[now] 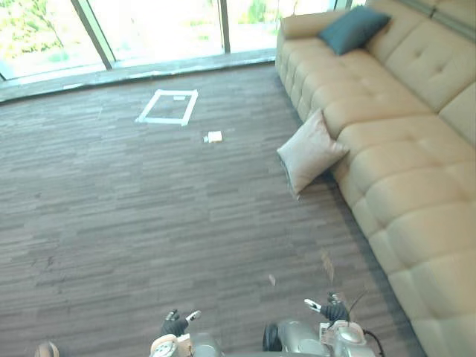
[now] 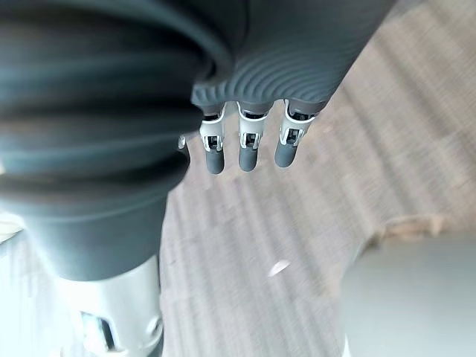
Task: Pick up cushions and gather them together orderly.
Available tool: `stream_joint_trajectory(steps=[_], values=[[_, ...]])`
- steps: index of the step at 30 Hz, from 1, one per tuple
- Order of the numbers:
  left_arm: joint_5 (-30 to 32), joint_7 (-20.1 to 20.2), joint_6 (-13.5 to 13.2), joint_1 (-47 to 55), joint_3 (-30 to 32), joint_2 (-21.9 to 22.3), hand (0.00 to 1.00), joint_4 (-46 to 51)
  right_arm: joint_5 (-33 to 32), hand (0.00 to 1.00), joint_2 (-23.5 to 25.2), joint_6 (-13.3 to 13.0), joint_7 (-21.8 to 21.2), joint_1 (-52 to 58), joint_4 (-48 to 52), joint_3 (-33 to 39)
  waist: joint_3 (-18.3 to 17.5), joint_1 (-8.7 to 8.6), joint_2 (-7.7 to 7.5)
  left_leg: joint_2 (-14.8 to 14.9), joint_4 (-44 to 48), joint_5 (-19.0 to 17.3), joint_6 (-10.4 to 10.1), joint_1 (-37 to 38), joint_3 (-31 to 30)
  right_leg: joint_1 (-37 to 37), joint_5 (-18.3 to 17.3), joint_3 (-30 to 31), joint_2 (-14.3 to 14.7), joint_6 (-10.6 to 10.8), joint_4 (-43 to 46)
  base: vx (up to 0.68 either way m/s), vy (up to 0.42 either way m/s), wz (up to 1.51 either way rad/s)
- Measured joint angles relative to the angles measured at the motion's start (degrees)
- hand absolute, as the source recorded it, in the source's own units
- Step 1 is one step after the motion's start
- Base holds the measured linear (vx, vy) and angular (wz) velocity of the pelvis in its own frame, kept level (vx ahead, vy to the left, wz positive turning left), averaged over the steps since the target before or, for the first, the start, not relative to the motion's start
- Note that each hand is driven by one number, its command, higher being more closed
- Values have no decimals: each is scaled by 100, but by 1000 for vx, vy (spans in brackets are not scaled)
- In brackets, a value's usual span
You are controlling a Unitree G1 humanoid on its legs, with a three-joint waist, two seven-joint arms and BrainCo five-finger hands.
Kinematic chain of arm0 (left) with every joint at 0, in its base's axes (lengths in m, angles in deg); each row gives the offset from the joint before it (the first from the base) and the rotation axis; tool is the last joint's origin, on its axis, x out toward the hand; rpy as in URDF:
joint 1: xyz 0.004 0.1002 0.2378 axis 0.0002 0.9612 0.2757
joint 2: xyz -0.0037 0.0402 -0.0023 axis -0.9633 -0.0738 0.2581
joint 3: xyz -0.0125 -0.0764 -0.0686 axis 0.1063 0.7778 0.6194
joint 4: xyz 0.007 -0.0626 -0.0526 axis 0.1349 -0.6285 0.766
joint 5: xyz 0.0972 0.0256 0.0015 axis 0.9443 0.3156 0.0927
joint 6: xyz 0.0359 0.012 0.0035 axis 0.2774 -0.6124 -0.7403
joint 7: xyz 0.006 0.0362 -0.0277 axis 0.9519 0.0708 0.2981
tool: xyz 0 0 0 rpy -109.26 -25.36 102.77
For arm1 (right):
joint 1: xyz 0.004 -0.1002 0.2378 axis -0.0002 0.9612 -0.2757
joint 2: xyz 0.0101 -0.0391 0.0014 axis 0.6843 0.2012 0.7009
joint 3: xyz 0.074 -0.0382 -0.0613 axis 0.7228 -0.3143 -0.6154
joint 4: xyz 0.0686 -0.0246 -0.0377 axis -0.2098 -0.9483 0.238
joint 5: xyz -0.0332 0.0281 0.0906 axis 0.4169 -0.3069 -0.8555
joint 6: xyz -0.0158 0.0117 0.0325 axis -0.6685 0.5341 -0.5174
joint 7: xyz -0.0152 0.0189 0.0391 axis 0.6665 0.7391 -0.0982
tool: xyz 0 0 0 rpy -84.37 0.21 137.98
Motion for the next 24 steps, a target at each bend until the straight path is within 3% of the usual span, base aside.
stream_joint_trajectory(steps=[1,2,3,4,5,6,7,8,9,10,11,12,13,14,15,16,18,19,20,21,23,24], values=[[-36,0,-14,-3,5,36,0,44,2,0,-7,8,3,-4,-9,-15,4,30,-3,-47,-456,-87,68,-181,160,162,41,72,-9,93,-131,697,54,-40],[-118,-3,-78,-5,-4,14,0,52,-3,0,-27,5,13,-66,-210,0,8,63,-12,-335,-2003,-80,58,-354,330,536,43,197,-76,158,-429,530,65,-45],[-132,-3,-84,-10,-26,6,0,44,3,0,-34,12,20,-111,-297,8,11,69,-23,-464,-2615,15,36,-365,319,643,43,229,-110,196,-531,567,124,-53],[-139,-7,-88,-9,-74,-10,0,25,4,0,-39,7,30,-151,-429,47,6,77,-25,-662,-3624,325,15,-354,266,844,41,303,-144,257,-709,439,152,-52],[-154,-7,-92,-2,-203,-41,0,24,13,0,-56,6,40,-163,-513,57,-8,118,16,-783,-4549,855,18,-398,243,1055,29,475,-126,357,-963,554,208,-77],[-194,2,-106,-25,-238,-72,0,28,21,0,-70,2,39,-143,-636,36,-23,219,1,-826,-4598,1356,174,-471,137,1192,-5,702,-138,456,-1070,563,256,-85],[-188,4,-104,-39,-295,-93,0,20,19,0,-74,15,43,-152,-718,27,-84,250,-38,-945,-4526,1644,453,-458,32,1235,21,876,-202,501,-1045,588,276,-64],[-174,14,-99,-47,-324,-214,0,19,22,0,51,7,44,-155,-714,25,-189,194,-296,-1126,-4439,1398,593,-471,64,1092,63,991,-461,544,-781,712,330,-36],[-182,27,-104,-47,-324,-285,0,17,21,0,95,-2,34,-143,-705,31,-219,166,-415,-1226,-4204,1204,819,-494,88,847,120,1194,-616,638,-311,595,275,-13],[-188,20,-101,-47,-321,-333,0,-15,20,0,144,-8,34,-131,-707,67,-241,162,-500,-1308,-3962,921,849,-443,136,661,191,1373,-723,765,342,599,276,-6],[-189,12,-99,-84,-322,-372,0,-91,30,0,168,-8,34,-147,-725,101,-238,160,-606,-1436,-3809,607,904,-245,214,320,412,1532,-852,1077,1425,575,243,4],[-184,-10,-78,-136,-336,-417,0,-206,41,0,168,-10,18,-182,-730,85,-215,137,-660,-1536,-3744,350,957,16,288,-135,905,1688,-962,1433,2668,679,253,10],[-183,-20,-49,-192,-387,-436,0,-298,45,0,176,-18,1,-187,-711,71,-194,118,-631,-1586,-3675,142,995,248,263,-489,1022,1725,-1030,1563,3538,548,177,4],[-184,-37,4,-223,-448,-422,0,-357,65,0,159,-24,-11,-186,-596,48,-157,101,-594,-1592,-3678,-95,1001,614,256,-836,912,1609,-1049,1400,4247,531,148,-4],[-180,-42,35,-186,-463,-377,0,-396,106,0,116,-54,-27,-175,-457,32,-118,72,-442,-1559,-3806,-265,982,1020,260,-1193,704,1412,-1057,1141,4578,519,99,-11],[-179,-44,37,-149,-504,-366,0,-414,131,0,102,-63,-26,-154,-372,30,-140,50,-403,-1534,-3942,-353,955,1276,275,-1454,597,1231,-1063,1067,4599,497,74,-10],[-179,-59,48,-128,-526,-357,0,-427,140,0,110,-122,-24,-117,-159,-4,-116,15,-376,-1458,-4306,-480,870,1877,286,-2039,341,686,-1060,868,4200,525,-15,0],[-171,-57,65,-125,-536,-352,0,-432,136,0,110,-147,-29,-120,-86,-1,-118,-13,-378,-1372,-4575,-537,775,2245,284,-2355,244,209,-1021,806,3394,479,-55,10],[-170,-55,68,-128,-539,-351,0,-434,137,0,111,-148,-29,-121,-67,-1,-118,-27,-378,-1347,-4616,-550,753,2304,279,-2406,248,93,-1009,805,3143,511,-97,18],[-166,-52,67,-134,-547,-347,0,-436,137,0,116,-146,-31,-113,-9,1,-117,-43,-379,-1301,-4731,-590,683,2440,274,-2509,299,-119,-963,740,2482,447,-109,23],[-86,-48,68,-129,-549,-358,0,-491,142,0,128,-140,-33,-105,31,11,-104,-72,-401,-1282,-4934,-717,472,2778,229,-2497,882,-240,-770,658,897,648,-168,28],[-20,-42,79,-121,-533,-319,0,-576,120,0,117,-147,-48,-104,52,69,-105,-97,-383,-1260,-4953,-811,332,2974,127,-2415,1530,-153,-682,109,854,601,-148,13]])
